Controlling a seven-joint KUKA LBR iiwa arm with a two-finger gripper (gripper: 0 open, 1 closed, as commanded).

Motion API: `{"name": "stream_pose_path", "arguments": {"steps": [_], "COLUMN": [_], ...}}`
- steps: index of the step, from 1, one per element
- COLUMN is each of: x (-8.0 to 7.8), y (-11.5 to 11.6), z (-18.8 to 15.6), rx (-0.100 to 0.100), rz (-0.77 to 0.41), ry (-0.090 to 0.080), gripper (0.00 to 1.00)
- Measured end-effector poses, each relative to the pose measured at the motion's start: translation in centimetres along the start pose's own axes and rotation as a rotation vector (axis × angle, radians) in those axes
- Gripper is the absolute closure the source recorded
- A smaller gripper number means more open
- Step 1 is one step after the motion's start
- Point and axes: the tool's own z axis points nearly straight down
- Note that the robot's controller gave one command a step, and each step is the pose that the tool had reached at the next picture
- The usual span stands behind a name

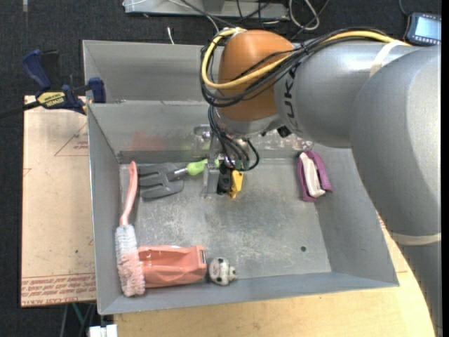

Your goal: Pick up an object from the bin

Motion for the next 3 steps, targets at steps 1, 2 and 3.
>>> {"name": "stream_pose_path", "arguments": {"steps": [1,2,3], "x": [0.7,-0.3,0.2], "y": [5.4,0.3,9.1], "z": [3.8,6.8,6.7], "rx": [0.0,0.001,-0.001], "rz": [-0.068,0.072,-0.07], "ry": [0.02,0.0,0.013], "gripper": [0.0,0.0,1.0]}}
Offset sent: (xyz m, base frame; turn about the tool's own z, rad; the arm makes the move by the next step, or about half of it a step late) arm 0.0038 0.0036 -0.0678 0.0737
